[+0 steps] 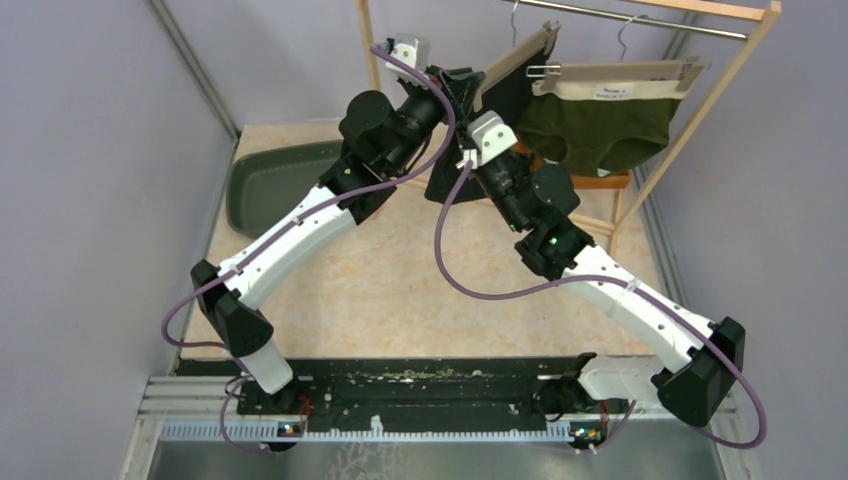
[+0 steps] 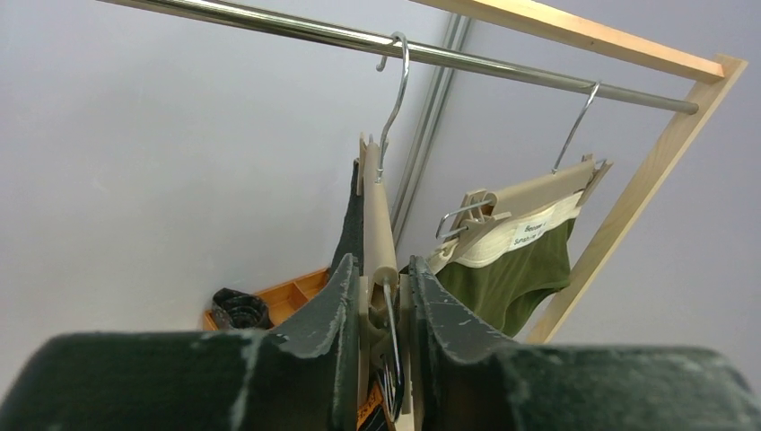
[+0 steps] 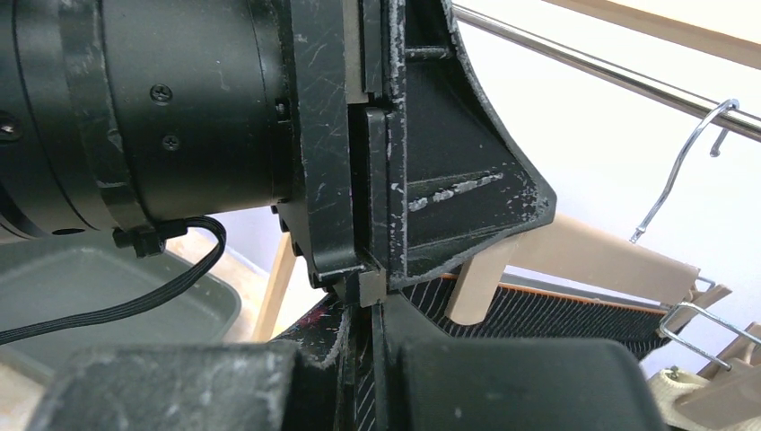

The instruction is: Clip the underwear to the hanger

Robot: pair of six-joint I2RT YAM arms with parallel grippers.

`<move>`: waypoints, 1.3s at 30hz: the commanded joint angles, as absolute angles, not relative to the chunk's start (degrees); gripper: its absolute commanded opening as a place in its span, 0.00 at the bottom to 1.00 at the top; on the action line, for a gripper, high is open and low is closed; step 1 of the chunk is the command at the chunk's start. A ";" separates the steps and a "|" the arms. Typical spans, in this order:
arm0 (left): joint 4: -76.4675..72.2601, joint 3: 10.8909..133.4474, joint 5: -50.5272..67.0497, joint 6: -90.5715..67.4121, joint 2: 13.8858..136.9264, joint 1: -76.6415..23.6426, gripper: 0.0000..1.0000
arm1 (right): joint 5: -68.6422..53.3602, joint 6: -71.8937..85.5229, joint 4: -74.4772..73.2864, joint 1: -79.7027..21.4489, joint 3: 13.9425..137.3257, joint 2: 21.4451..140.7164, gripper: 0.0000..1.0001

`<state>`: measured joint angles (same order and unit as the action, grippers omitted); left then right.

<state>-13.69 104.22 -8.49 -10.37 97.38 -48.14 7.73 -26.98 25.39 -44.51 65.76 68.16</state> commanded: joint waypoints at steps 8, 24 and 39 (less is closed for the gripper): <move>-10.01 102.84 -8.27 -8.70 97.84 -48.38 0.71 | -0.35 -26.24 30.80 -46.55 70.52 66.54 0.00; -13.44 89.50 -21.25 -12.69 80.93 -45.21 0.92 | 7.39 -24.93 31.00 -46.50 69.19 66.61 0.00; -10.64 75.25 -27.63 -12.90 65.25 -43.95 0.94 | 9.15 -23.08 30.25 -46.15 70.84 69.37 0.04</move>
